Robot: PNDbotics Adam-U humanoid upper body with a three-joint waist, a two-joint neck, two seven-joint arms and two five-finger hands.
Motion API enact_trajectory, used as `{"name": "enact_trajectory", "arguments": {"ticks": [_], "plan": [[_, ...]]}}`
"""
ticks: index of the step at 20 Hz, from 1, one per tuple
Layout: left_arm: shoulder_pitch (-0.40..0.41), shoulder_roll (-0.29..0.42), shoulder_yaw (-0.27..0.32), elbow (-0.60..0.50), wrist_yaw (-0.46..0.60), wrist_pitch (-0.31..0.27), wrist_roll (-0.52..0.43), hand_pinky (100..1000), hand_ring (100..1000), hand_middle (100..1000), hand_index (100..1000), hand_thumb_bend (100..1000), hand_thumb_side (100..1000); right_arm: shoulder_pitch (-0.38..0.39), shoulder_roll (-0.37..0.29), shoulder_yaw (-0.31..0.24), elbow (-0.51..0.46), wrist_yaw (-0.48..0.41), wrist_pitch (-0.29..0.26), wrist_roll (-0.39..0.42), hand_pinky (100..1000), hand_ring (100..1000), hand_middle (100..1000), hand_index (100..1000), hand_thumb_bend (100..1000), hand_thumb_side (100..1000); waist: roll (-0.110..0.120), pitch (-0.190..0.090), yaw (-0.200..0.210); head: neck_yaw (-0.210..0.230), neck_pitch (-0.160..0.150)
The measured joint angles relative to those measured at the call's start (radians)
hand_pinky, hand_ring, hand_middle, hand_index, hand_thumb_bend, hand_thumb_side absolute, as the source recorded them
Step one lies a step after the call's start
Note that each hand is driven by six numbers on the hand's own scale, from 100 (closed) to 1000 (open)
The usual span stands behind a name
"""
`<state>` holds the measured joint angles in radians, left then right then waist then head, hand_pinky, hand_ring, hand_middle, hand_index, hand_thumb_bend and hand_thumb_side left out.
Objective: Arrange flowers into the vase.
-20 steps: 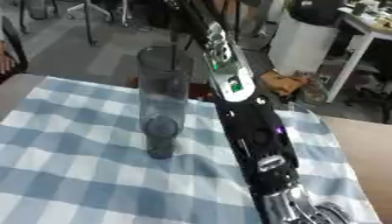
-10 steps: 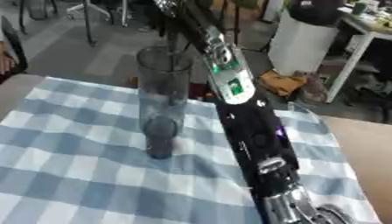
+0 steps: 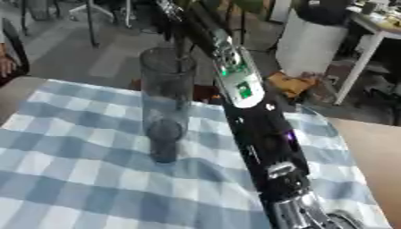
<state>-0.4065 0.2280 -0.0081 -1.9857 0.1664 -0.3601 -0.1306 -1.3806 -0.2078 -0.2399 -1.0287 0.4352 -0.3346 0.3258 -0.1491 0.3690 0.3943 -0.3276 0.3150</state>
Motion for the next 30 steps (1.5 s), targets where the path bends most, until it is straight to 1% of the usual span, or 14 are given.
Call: {"name": "enact_trajectory", "arguments": {"ticks": [2, 3, 4, 7, 8, 17, 18, 25, 30], "plan": [[0.0, 0.0, 0.0, 0.0, 0.0, 0.0, 0.0, 510, 603, 497, 875, 100, 880, 0.0, 0.0, 0.0, 0.0, 0.004, 0.002, 0.002, 331, 425, 100, 353, 100, 885, 0.0, 0.0, 0.0, 0.0, 0.0], [0.0, 0.0, 0.0, 0.0, 0.0, 0.001, -0.001, 510, 603, 497, 875, 100, 880, 0.0, 0.0, 0.0, 0.0, 0.005, 0.004, 0.005, 331, 425, 100, 353, 100, 885, 0.001, 0.0, 0.0, 0.001, 0.0], [0.0, 0.0, 0.0, 0.0, 0.0, 0.001, -0.001, 509, 603, 497, 875, 100, 879, 0.0, 0.0, 0.0, 0.0, 0.006, 0.004, 0.009, 334, 429, 100, 379, 100, 898, 0.001, 0.0, -0.001, 0.001, 0.0], [0.0, 0.0, 0.0, 0.0, 0.0, 0.002, -0.002, 510, 603, 497, 874, 100, 879, 0.004, 0.0, 0.0, -0.001, 0.009, 0.005, 0.022, 336, 431, 100, 390, 100, 910, 0.002, 0.0, -0.001, 0.001, 0.0], [0.0, 0.0, 0.0, 0.0, 0.0, 0.002, -0.002, 510, 603, 497, 874, 100, 879, 0.005, 0.0, 0.0, -0.001, 0.009, 0.005, 0.026, 338, 433, 100, 408, 100, 913, 0.002, 0.0, -0.001, 0.001, 0.0], [0.0, 0.0, 0.0, 0.0, -0.002, 0.007, -0.002, 509, 603, 496, 874, 100, 878, 0.008, 0.0, -0.001, -0.006, 0.012, 0.001, 0.05, 347, 446, 100, 444, 100, 942, 0.002, 0.0, -0.004, 0.002, 0.0], [0.0, 0.0, 0.0, 0.0, -0.003, 0.007, -0.001, 509, 603, 496, 874, 100, 878, 0.008, 0.0, -0.001, -0.007, 0.013, -0.001, 0.053, 353, 451, 100, 462, 100, 956, 0.002, 0.0, -0.004, 0.003, -0.001], [0.0, 0.0, 0.0, 0.0, -0.008, 0.009, 0.0, 508, 603, 496, 874, 100, 878, 0.009, -0.004, -0.006, -0.007, 0.03, -0.011, 0.063, 360, 459, 100, 485, 100, 970, 0.005, 0.0, -0.006, 0.007, -0.001], [0.001, 0.0, 0.0, 0.0, -0.008, 0.01, 0.0, 508, 604, 496, 873, 100, 878, 0.012, -0.009, -0.006, -0.007, 0.046, -0.027, 0.067, 374, 474, 100, 513, 128, 989, 0.005, 0.0, -0.007, 0.008, -0.001]]}}
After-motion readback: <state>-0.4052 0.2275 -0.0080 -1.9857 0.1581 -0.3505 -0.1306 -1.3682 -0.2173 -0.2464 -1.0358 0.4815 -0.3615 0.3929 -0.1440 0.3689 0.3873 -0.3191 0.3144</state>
